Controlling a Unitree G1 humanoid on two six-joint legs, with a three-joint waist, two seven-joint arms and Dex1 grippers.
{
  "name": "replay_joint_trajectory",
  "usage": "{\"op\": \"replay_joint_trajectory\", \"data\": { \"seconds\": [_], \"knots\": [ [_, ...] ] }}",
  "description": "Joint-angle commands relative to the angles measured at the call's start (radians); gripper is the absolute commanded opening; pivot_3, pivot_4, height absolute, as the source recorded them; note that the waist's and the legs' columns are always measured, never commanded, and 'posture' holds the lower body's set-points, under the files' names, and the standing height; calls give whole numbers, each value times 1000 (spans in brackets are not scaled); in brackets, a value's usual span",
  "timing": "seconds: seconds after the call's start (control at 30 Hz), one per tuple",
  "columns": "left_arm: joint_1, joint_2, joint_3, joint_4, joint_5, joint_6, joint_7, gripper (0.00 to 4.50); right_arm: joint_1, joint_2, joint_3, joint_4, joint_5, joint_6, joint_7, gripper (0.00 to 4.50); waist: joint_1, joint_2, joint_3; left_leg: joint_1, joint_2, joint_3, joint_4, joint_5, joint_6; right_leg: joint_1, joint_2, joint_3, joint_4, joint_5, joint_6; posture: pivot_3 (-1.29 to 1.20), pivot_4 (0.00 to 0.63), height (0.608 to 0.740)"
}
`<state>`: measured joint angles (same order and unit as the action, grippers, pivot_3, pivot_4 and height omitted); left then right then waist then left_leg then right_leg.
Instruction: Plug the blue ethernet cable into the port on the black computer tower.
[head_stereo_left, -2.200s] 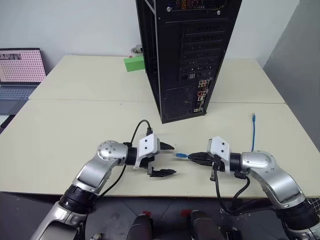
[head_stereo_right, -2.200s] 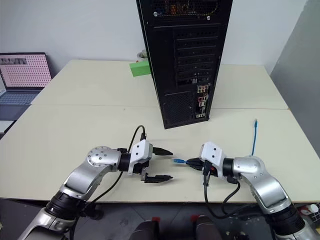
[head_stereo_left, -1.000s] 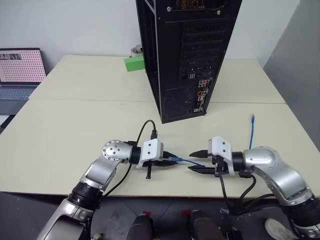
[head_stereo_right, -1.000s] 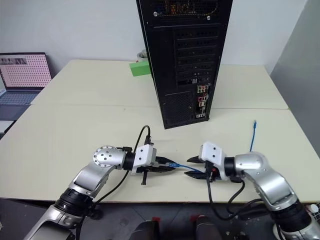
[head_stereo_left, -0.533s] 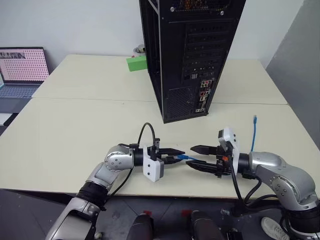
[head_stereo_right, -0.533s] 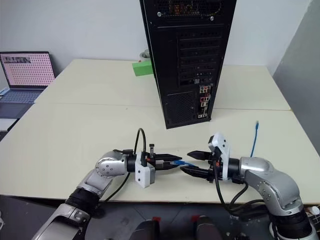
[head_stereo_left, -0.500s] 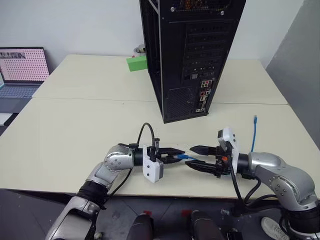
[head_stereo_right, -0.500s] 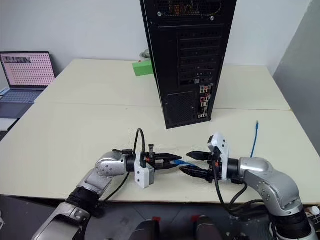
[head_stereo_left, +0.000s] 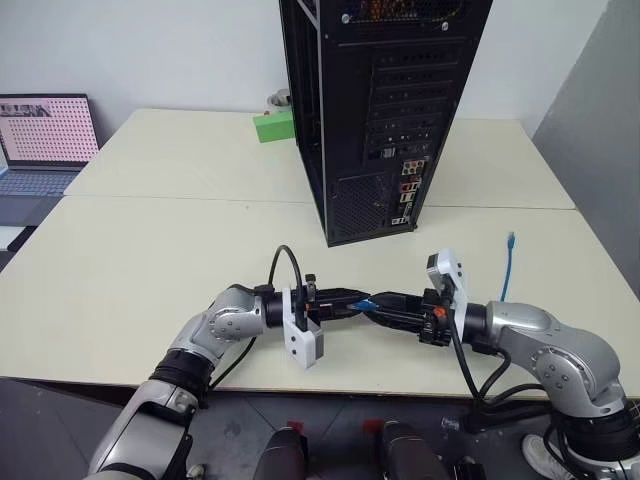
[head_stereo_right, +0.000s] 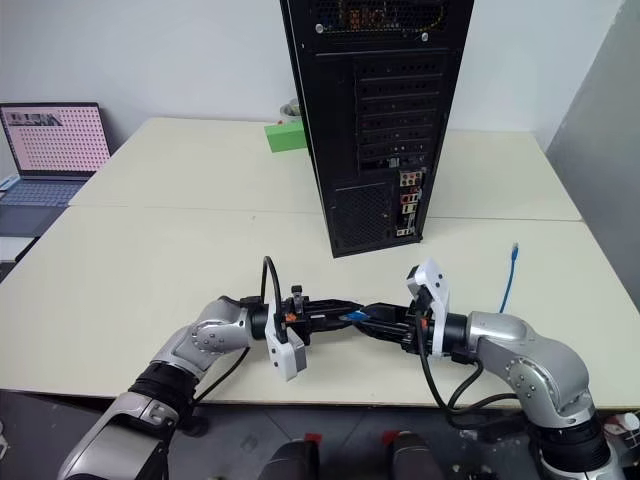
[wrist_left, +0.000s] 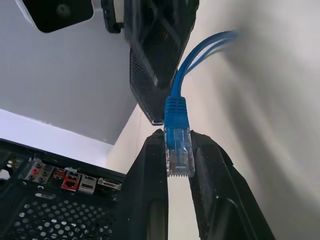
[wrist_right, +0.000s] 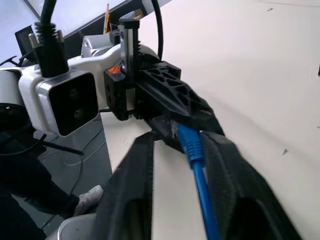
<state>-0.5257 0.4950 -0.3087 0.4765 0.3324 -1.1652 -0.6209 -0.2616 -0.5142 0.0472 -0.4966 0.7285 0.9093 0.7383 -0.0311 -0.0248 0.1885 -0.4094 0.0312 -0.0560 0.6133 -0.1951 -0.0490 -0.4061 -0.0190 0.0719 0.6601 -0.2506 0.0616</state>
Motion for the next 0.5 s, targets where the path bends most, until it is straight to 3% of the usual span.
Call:
{"op": "replay_joint_trajectory", "data": {
  "seconds": [0.03,0.13,0.3,0.5],
  "knots": [
    [-16,2,4,-31,9,3,42,301,-18,5,19,-22,28,-6,16,436,0,0,0,0,0,0,0,0,0,0,0,0,0,0,0,0,150,740],
    [-15,3,1,-35,17,3,57,301,-20,2,27,-19,26,-4,20,0,-1,0,0,0,0,0,0,0,0,0,0,0,0,0,0,0,150,740],
    [-13,13,-4,-36,33,0,80,301,-24,-8,15,-11,47,5,30,0,0,0,0,0,0,0,0,0,0,0,0,0,0,0,0,0,150,740],
    [-13,23,-9,-33,50,-6,103,301,-16,-23,-31,-3,91,13,37,1245,0,0,0,0,0,0,0,0,0,0,0,0,0,0,0,0,150,740]
  ]
}}
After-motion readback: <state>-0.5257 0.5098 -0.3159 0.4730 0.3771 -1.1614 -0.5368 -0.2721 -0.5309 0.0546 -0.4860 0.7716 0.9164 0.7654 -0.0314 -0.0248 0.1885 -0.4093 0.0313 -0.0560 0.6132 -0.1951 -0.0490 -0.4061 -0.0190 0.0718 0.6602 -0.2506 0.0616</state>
